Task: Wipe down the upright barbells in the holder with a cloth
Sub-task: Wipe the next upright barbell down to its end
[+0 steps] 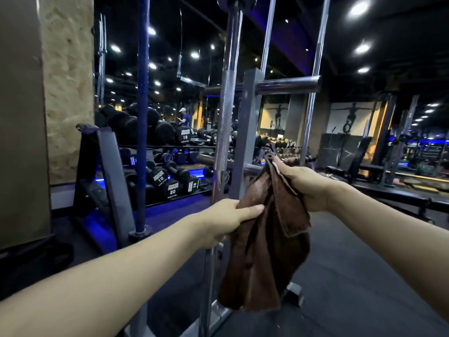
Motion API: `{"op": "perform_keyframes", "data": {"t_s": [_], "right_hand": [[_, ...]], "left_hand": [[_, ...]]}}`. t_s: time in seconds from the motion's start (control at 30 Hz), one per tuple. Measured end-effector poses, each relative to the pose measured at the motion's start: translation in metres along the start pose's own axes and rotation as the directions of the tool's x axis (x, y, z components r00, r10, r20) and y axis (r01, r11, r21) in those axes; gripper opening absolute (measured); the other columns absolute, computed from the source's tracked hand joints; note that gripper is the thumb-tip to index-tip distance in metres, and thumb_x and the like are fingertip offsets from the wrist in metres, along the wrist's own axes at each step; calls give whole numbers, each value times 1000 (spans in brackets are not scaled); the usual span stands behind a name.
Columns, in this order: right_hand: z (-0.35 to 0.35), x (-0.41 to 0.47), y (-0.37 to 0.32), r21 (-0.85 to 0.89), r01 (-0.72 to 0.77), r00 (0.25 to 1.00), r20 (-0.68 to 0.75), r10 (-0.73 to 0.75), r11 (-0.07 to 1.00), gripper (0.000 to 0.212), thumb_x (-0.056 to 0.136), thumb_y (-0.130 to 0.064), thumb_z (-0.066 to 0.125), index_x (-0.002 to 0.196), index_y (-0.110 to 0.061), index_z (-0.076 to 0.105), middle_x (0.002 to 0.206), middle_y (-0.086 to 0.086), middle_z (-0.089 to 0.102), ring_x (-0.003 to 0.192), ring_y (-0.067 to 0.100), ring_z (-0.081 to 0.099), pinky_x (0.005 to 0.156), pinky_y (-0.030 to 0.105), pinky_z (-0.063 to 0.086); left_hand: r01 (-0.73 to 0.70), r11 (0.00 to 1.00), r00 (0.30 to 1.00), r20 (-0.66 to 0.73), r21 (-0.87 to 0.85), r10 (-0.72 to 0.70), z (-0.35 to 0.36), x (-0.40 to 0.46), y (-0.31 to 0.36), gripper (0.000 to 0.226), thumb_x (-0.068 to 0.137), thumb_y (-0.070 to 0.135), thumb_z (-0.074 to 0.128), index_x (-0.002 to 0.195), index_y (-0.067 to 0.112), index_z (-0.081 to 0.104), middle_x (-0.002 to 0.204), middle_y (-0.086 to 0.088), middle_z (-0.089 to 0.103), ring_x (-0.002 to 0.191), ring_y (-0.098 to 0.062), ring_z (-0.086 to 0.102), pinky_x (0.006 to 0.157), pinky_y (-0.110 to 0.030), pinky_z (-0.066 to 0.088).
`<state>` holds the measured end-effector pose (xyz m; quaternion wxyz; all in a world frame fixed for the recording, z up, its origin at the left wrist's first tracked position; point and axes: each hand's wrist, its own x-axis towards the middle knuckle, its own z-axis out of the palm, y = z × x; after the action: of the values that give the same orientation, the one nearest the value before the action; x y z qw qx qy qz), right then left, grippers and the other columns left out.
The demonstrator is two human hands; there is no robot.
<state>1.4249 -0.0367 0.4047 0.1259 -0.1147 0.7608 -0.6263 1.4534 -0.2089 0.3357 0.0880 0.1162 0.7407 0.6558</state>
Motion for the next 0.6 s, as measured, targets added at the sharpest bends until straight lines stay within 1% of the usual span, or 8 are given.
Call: {"op": "perform_keyframes", "data": {"t_s": [0.1, 0.17, 0.23, 0.3, 0.37, 0.43, 0.5, 0.6], "right_hand": [[-11, 5, 14, -164, -115, 983, -164, 88, 980, 55, 90, -58, 48, 93, -7, 65, 86, 13, 69, 76, 26, 66, 81, 40, 56], [-16, 5, 22, -335, -188, 960, -260, 102, 923, 48, 97, -50, 43, 94, -6, 60, 79, 11, 60, 67, 22, 56, 68, 32, 50], [-20, 1, 28, -451, -188, 948, -316, 41, 873, 29, 100, -30, 45, 90, -6, 57, 72, 7, 53, 60, 17, 47, 57, 26, 42], [-24, -6, 34, -490, -100, 972, -235, -21, 866, 12, 94, -8, 50, 86, -7, 59, 73, 5, 56, 61, 15, 51, 55, 24, 45], [-24, -13, 42, -533, -2, 1000, -10, -4, 846, 19, 89, 6, 51, 89, -9, 63, 81, 2, 63, 72, 12, 56, 64, 20, 48], [-20, -17, 53, -610, 75, 983, 179, 45, 789, 28, 83, 13, 54, 102, -5, 65, 94, 3, 67, 86, 13, 59, 81, 25, 48], [-18, -12, 62, -616, 117, 980, 199, 11, 779, 36, 79, 12, 62, 111, -2, 63, 104, 9, 68, 92, 14, 62, 91, 31, 48], [-18, -6, 60, -558, 199, 976, 188, -110, 806, 17, 80, 10, 65, 95, 1, 63, 88, 7, 65, 82, 12, 59, 82, 28, 47]], "left_hand": [[57, 967, 995, -61, -247, -74, 15, 4, -4, 26, 96, 22, 51, 105, 3, 67, 104, -16, 69, 84, -27, 65, 94, -41, 50], [90, 930, 981, -129, -355, -144, 21, 7, -6, 23, 96, 22, 47, 101, 9, 66, 86, -11, 69, 71, -24, 62, 83, -39, 52], [119, 908, 957, -196, -402, -213, 24, 11, -9, 22, 95, 21, 44, 85, 10, 61, 66, -7, 63, 60, -23, 58, 67, -30, 50], [134, 888, 934, -244, -440, -262, 24, 16, -12, 26, 95, 24, 42, 74, 12, 52, 58, -6, 56, 55, -22, 53, 61, -27, 46], [157, 877, 925, -243, -455, -291, 22, 20, -11, 31, 94, 28, 44, 70, 11, 50, 55, -7, 56, 54, -23, 54, 63, -28, 47], [190, 888, 945, -168, -419, -282, 20, 18, -7, 31, 90, 31, 53, 67, 11, 56, 60, -8, 60, 55, -23, 57, 65, -28, 49], [204, 925, 973, -34, -322, -227, 20, 12, 0, 23, 85, 23, 63, 66, 11, 61, 64, -7, 65, 55, -21, 62, 62, -27, 52], [119, 974, 992, 55, -193, -110, 14, 8, 10, 8, 82, -1, 64, 82, 6, 68, 69, -10, 69, 54, -17, 67, 59, -30, 57]]}}
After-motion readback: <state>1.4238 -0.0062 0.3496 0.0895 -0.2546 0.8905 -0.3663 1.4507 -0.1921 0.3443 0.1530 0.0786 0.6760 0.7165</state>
